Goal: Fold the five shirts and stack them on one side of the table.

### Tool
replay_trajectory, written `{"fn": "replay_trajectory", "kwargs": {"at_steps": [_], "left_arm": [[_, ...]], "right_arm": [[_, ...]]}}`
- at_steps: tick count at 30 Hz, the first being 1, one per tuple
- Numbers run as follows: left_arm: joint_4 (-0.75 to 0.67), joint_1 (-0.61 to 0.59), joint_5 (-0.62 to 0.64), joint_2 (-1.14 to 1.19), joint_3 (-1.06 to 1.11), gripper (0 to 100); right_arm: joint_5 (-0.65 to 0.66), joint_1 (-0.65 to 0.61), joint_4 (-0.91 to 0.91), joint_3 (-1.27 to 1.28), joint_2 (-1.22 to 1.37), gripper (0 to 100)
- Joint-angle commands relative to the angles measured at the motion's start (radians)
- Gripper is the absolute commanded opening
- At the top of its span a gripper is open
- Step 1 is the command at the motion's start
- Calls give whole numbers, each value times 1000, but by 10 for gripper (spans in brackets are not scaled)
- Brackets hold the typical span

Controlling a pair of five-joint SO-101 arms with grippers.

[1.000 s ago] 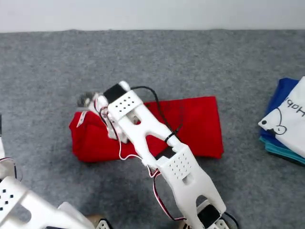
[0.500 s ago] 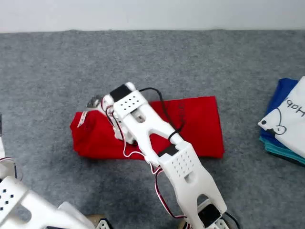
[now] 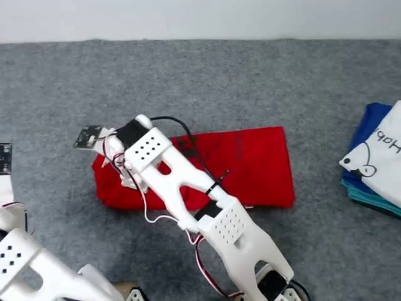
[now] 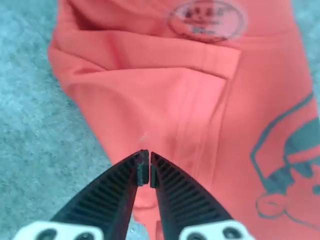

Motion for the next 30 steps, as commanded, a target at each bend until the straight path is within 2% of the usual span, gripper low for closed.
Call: {"fn": "replay_trajectory", "kwargs": {"at_steps": [1, 7, 13, 15, 19, 23, 30], "left_arm": [[-17, -29, -3, -20, -12, 15], [-15, -52, -3, -17, -8, 15], [-14, -48, -3, -14, -7, 16], [-15, -49, -2, -11, 5, 24], [-15, -48, 5, -12, 84, 108], [-14, -48, 31, -12, 136, 115], [-15, -46, 29, -12, 139, 115]], "right_arm": [[-124, 107, 42, 29, -102, 9], [-147, 254, 41, 302, -357, 9], [-149, 481, 33, 525, -545, 29], [-157, 568, 15, 577, -576, 89], [-213, 707, -65, 666, -588, 247], [-250, 771, -211, 755, -588, 279], [-255, 797, -440, 911, -585, 280]]}}
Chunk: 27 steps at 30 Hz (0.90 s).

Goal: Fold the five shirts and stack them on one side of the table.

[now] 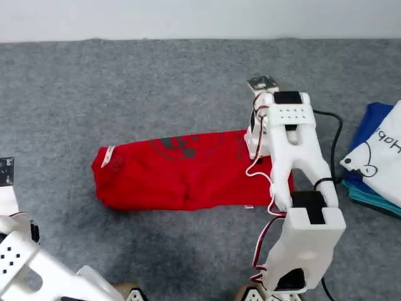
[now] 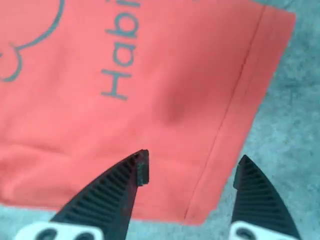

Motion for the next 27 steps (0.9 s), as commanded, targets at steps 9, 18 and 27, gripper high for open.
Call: {"fn": "replay_trajectory", "kwargs": {"at_steps": [9, 18, 27], "left_arm": [[-15, -3, 8, -12, -5, 115], [6, -2, 5, -18, -12, 115], [5, -2, 3, -18, -13, 115]], "right_arm": [[-95, 58, -213, 92, 96, 279], [-51, 45, -8, -86, 228, 6], [169, 140, 182, -259, 211, 10]]}}
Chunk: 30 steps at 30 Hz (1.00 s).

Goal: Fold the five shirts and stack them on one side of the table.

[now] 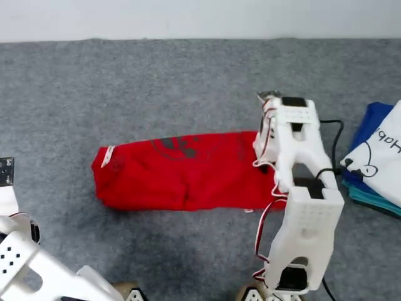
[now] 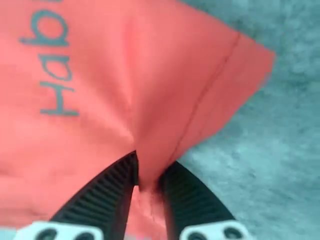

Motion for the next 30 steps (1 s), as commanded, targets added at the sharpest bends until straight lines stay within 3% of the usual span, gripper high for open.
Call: {"fn": "replay_trajectory", "kwargs": {"at_steps": [1, 7, 16, 21, 30], "left_arm": [[5, -2, 3, -18, -13, 115], [-2, -2, 5, -20, -12, 115], [-17, -3, 11, -20, -4, 115], [-38, -2, 107, -20, -4, 115], [-51, -2, 123, -20, -2, 115]], "right_arm": [[126, 24, 122, -110, -42, 10], [229, -217, 283, -152, -216, 10], [164, -659, 260, -193, -286, 10], [104, -765, 156, -296, -234, 10], [103, -894, 71, -543, -50, 10]]}}
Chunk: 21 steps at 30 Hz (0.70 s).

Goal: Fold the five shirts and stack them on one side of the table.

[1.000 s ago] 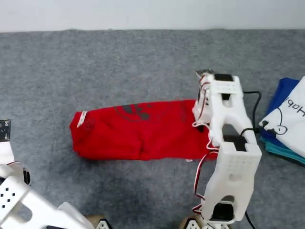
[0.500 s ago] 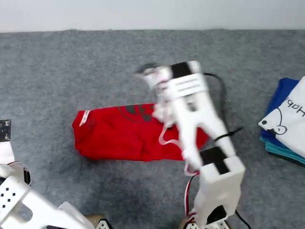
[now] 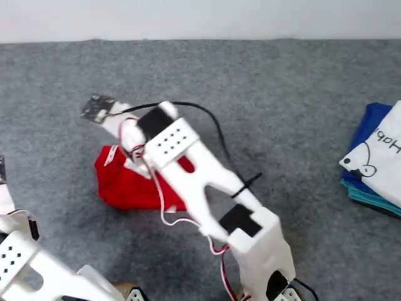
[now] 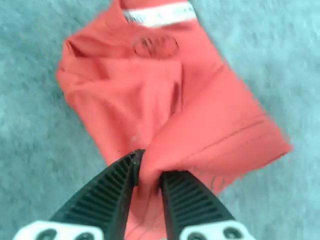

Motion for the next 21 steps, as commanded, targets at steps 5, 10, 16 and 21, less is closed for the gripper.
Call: {"fn": "replay_trajectory", "kwargs": {"at_steps": [5, 10, 16, 21], "left_arm": [[-20, -2, 8, -20, 18, 115], [-20, -2, 8, -20, 74, 115], [-23, -2, 8, -20, 76, 115], [-48, -2, 8, -20, 79, 115]], "right_arm": [[-9, -50, -22, -273, 154, 10], [-11, -54, -56, -445, 294, 14], [-58, -94, -19, -637, 395, 180], [-190, -93, 76, -767, 395, 325]]}}
